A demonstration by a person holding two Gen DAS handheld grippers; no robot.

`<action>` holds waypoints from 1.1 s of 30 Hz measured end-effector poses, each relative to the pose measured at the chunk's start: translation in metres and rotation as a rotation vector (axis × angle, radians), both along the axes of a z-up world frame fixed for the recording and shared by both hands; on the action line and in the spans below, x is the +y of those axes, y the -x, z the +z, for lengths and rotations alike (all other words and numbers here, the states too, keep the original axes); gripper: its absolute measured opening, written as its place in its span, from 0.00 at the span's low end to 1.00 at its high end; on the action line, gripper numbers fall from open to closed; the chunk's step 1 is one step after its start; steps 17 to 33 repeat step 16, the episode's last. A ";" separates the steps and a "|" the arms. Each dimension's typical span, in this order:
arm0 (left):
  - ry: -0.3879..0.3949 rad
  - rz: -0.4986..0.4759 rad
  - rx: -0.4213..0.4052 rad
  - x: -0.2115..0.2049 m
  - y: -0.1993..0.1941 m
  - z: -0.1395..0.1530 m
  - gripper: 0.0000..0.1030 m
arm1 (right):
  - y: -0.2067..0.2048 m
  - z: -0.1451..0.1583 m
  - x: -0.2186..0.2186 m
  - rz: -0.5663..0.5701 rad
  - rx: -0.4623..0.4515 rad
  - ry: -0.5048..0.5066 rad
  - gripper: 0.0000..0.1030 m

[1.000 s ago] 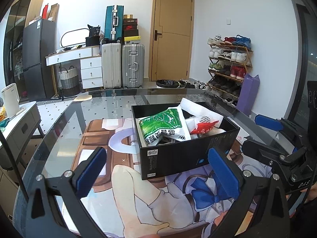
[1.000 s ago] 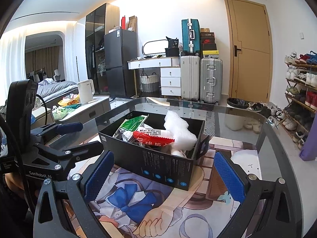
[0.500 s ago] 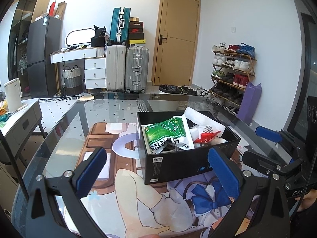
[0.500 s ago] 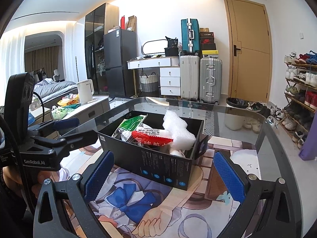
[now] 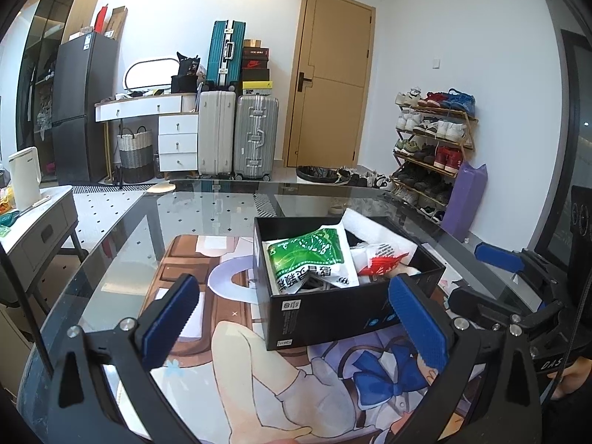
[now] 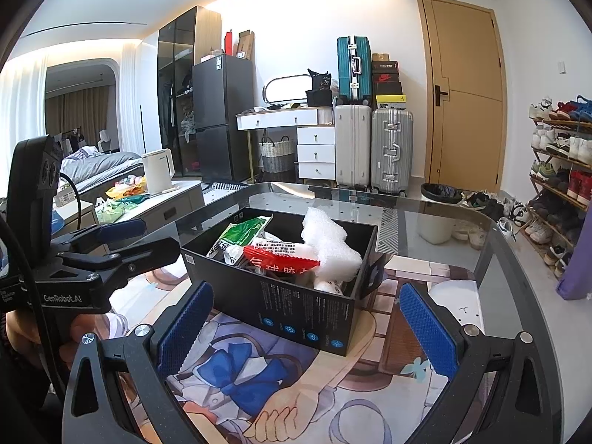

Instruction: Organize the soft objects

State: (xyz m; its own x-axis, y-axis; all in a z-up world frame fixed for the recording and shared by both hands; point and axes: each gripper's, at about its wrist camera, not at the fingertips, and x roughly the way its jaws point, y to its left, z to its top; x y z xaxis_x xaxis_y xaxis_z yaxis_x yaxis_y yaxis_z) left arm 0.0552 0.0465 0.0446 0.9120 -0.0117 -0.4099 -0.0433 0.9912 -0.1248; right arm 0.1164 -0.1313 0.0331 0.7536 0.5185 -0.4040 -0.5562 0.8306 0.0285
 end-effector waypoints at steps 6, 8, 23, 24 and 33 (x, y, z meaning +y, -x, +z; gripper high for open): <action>-0.018 -0.005 -0.012 -0.003 0.001 0.001 1.00 | 0.000 0.000 0.000 0.001 0.001 0.000 0.99; -0.019 -0.008 -0.009 -0.003 0.000 0.001 1.00 | 0.000 0.000 0.000 0.001 0.000 0.000 0.99; -0.024 -0.009 -0.003 -0.004 -0.002 -0.001 1.00 | 0.000 0.000 0.001 0.000 -0.001 0.001 0.99; -0.024 -0.009 -0.003 -0.004 -0.002 -0.001 1.00 | 0.000 0.000 0.001 0.000 -0.001 0.001 0.99; -0.024 -0.009 -0.003 -0.004 -0.002 -0.001 1.00 | 0.000 0.000 0.001 0.000 -0.001 0.001 0.99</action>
